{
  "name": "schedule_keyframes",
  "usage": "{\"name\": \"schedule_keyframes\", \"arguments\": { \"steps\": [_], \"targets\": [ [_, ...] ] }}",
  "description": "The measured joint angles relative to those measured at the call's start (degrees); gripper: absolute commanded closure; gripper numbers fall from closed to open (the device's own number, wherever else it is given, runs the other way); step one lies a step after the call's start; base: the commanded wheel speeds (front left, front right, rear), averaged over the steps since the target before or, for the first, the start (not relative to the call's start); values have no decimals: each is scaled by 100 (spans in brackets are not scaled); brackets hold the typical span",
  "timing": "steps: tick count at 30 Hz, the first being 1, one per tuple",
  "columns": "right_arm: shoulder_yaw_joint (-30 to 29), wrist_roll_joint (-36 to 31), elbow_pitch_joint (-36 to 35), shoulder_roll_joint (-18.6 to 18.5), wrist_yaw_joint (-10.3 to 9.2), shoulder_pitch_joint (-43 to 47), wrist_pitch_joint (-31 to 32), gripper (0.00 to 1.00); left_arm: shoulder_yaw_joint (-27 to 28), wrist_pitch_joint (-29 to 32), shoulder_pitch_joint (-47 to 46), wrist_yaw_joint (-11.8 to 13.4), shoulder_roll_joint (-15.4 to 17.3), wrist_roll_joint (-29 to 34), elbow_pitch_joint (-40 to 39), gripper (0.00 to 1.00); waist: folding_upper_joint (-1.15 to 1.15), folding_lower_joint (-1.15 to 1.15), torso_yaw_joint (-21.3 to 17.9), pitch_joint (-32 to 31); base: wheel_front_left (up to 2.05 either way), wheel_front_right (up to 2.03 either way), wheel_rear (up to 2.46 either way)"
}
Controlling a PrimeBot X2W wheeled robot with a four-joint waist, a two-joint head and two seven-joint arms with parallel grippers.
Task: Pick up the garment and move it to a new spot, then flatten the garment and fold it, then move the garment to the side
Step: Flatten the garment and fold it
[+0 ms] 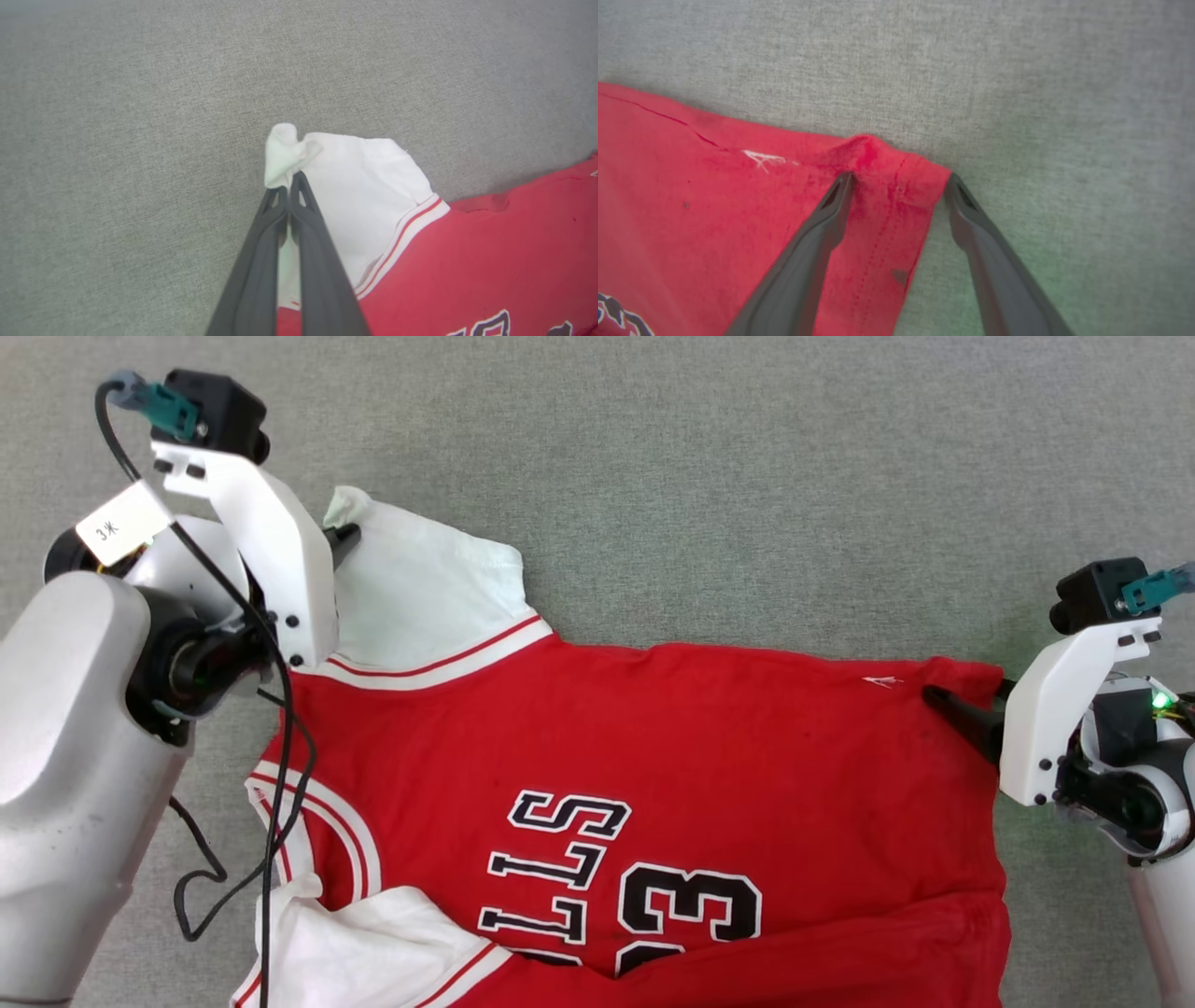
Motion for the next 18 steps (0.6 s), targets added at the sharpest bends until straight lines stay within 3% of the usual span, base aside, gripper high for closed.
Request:
{"name": "schedule_keyframes", "arguments": {
  "steps": [1, 2, 3, 4, 11, 18],
  "targets": [
    [24, 5, 67, -23, 0, -22, 52, 18, 3, -23, 43, -3, 1, -3, -3, 100, 0, 0, 15, 8, 0, 0, 0],
    [31, 12, 137, -37, 1, -54, 109, 65, 5, -47, 77, -9, 5, -8, 1, 100, 0, 0, 27, 11, 0, 0, 0],
    [42, 15, 188, -53, 1, -96, 176, 93, 10, -80, 104, -22, 8, -12, 3, 100, 0, 0, 36, 6, 0, 0, 0],
    [51, 23, 237, -64, 0, -123, 201, 100, 9, -104, 130, -33, 9, -12, 12, 100, 0, 0, 43, -5, 0, 0, 0],
    [-66, 197, 259, -114, 5, -142, -64, 100, 56, -456, 354, -77, 13, -13, 140, 100, 0, 0, 83, -287, 0, 0, 0],
    [-439, 73, -475, -172, 5, 313, -361, 100, 271, -884, 974, 65, 188, -108, -100, 100, 0, 0, 138, -813, 0, 0, 0]
  ]
}}
